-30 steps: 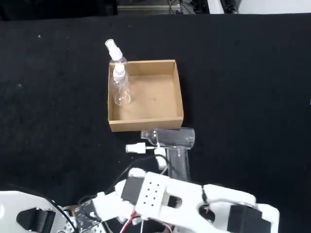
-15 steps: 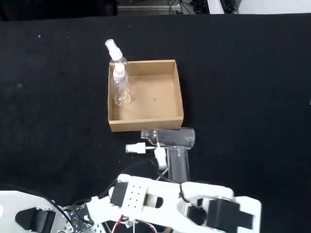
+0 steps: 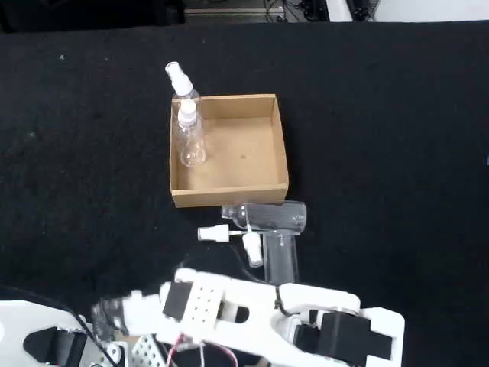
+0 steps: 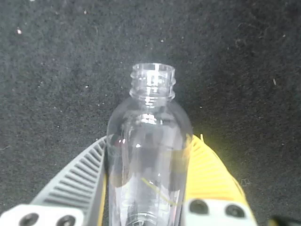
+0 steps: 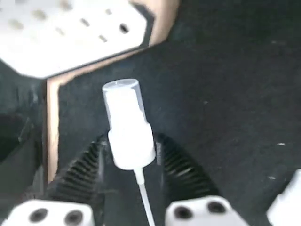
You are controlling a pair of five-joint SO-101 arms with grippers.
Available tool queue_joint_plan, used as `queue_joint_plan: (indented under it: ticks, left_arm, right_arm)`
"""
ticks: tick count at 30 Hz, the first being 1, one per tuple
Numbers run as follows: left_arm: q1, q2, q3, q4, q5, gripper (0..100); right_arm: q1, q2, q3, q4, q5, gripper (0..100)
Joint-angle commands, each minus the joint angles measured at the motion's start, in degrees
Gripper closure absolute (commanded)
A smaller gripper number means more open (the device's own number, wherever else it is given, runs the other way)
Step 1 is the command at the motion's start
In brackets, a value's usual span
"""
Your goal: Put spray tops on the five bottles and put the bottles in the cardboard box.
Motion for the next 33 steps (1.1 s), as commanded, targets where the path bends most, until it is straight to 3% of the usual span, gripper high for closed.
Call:
queue_joint_plan:
  ticks: [1, 8, 14, 20, 24, 29, 33]
  left_arm:
    - [-0.5, -0.9, -3.0, 0.4, 0.4, 97]
    - [1.7, -2.8, -4.1, 5.9, 0.6, 97]
    - [3.8, -12.0, -2.5, 13.3, 0.9, 97]
    - [7.4, -23.1, 10.2, 12.2, 4.8, 97]
    - [11.0, -34.7, 21.2, 12.1, 4.9, 97]
    - [17.5, -55.6, 39.8, 1.0, 13.1, 97]
    - [30.7, -75.0, 55.2, -6.9, 25.6, 97]
  right_arm:
    - [7.3, -0.1, -9.5, 0.9, -2.5, 98.8]
    - [19.2, -5.5, -29.2, 12.6, -13.9, 98.8]
    - [26.1, -19.3, -37.1, 18.9, -14.9, 98.8]
    - [35.8, -30.7, -37.3, 18.8, -15.7, 98.7]
    - [41.1, -37.5, -37.2, 17.0, -21.5, 98.6]
    - [45.8, -44.2, -37.1, 11.3, -27.3, 98.7]
    - [45.9, -46.5, -36.0, 5.3, -30.9, 98.6]
